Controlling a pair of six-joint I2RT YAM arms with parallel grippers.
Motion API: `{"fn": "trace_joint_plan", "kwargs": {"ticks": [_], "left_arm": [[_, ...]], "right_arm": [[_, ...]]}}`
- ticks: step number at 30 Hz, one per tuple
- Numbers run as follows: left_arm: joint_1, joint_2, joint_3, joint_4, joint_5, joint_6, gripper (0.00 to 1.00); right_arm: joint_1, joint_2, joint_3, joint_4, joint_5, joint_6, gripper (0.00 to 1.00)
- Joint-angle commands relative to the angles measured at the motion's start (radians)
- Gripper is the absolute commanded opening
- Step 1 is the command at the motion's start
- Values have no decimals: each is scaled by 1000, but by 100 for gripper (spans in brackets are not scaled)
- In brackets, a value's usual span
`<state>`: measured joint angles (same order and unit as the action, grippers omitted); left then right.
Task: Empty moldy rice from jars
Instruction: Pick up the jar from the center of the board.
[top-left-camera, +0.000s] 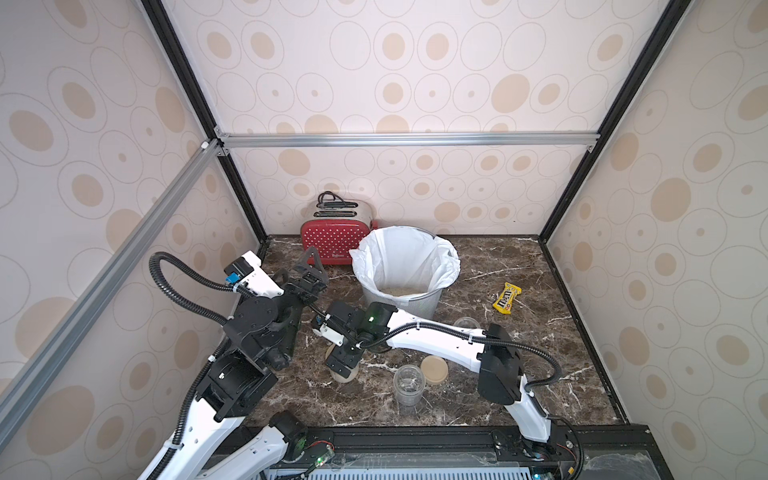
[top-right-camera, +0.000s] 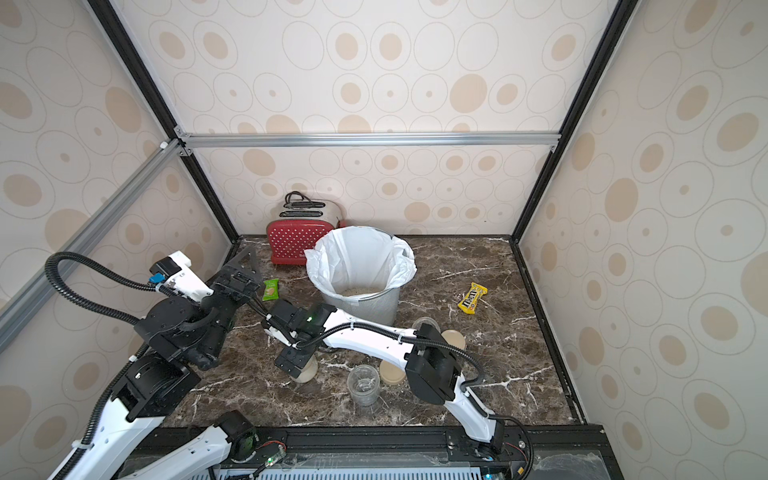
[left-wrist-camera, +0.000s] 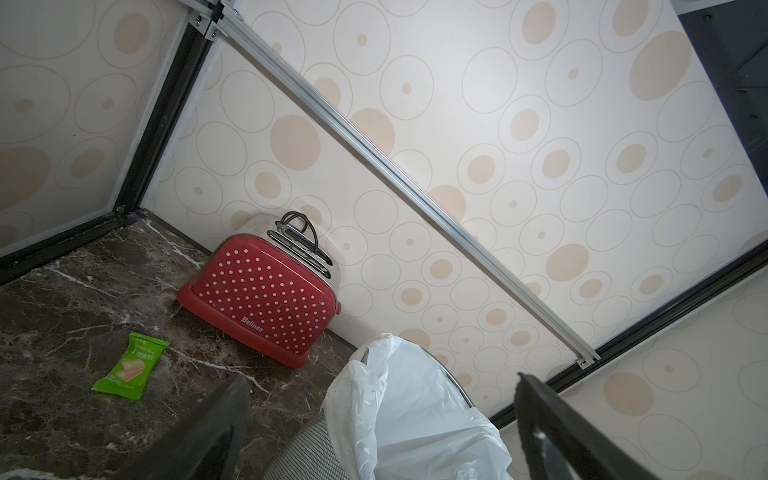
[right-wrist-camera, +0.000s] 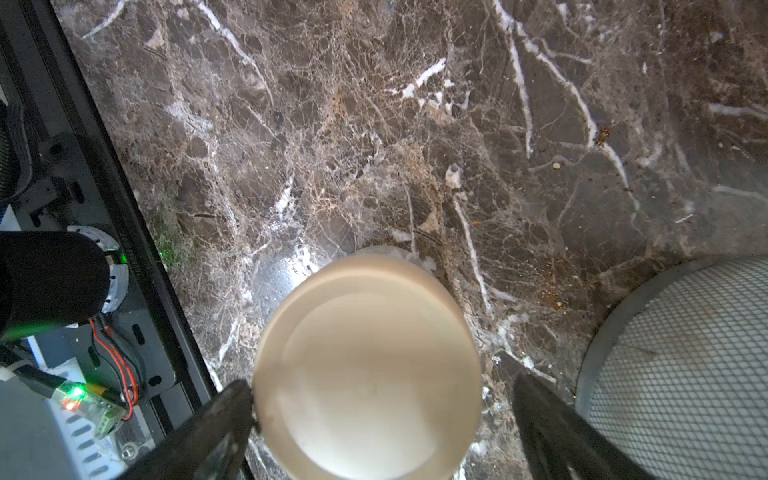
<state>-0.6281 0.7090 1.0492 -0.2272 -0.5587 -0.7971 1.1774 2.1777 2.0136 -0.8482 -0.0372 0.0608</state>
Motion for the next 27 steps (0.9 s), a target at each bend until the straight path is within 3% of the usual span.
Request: {"fn": "trace_joint_plan", "kwargs": {"ticks": [1,27], "left_arm": [[5,3,7,-15,0,-18,99],[4,4,2,-14,3,-23,99]], "right_arm": [[6,25,16,1,-18,5,100],[5,80,-3,26,-8,26,98]]}}
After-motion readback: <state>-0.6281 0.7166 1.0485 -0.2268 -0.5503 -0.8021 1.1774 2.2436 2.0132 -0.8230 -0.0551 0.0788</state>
